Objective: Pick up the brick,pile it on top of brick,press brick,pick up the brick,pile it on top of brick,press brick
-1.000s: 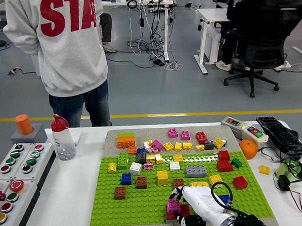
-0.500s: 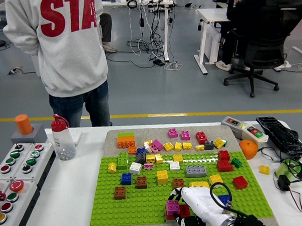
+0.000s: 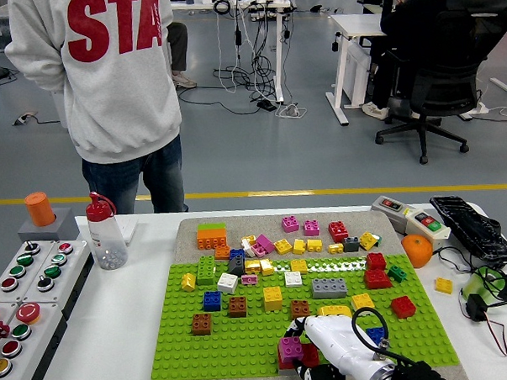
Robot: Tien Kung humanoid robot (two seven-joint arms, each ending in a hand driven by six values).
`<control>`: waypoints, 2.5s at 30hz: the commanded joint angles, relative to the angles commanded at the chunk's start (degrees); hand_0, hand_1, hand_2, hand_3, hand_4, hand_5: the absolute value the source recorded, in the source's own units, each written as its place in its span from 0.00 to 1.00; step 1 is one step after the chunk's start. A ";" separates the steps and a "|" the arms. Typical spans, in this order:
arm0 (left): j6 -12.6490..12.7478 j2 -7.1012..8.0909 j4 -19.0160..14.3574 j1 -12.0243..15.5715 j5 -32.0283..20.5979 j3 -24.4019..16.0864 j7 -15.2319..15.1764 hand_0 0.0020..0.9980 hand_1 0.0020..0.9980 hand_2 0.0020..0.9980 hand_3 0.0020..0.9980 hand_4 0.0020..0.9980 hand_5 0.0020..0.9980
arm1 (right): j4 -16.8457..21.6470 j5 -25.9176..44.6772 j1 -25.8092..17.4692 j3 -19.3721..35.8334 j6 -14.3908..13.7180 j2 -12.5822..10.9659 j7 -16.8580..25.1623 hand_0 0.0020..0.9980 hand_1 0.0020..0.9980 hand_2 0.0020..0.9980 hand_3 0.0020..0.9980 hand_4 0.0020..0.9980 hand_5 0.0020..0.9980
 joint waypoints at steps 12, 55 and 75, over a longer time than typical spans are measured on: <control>0.03 -0.03 0.00 0.03 0.16 -0.09 0.10 0.65 0.68 0.70 0.57 0.30 1.00 | 0.17 -0.05 -0.03 0.25 -0.18 -0.04 0.35 0.71 0.74 0.79 0.72 0.59 0.17; 0.01 -0.01 0.00 0.19 0.24 -0.20 0.05 0.65 0.68 0.70 0.57 0.30 1.00 | 0.13 0.48 -0.19 0.87 0.85 0.01 -0.07 0.73 0.77 0.86 0.78 0.66 0.24; -0.01 -0.01 0.00 0.14 0.38 -0.34 0.09 0.65 0.68 0.70 0.57 0.30 1.00 | 2.98 0.04 -0.70 1.28 1.84 -0.82 -0.64 0.74 0.78 0.89 0.79 0.69 0.26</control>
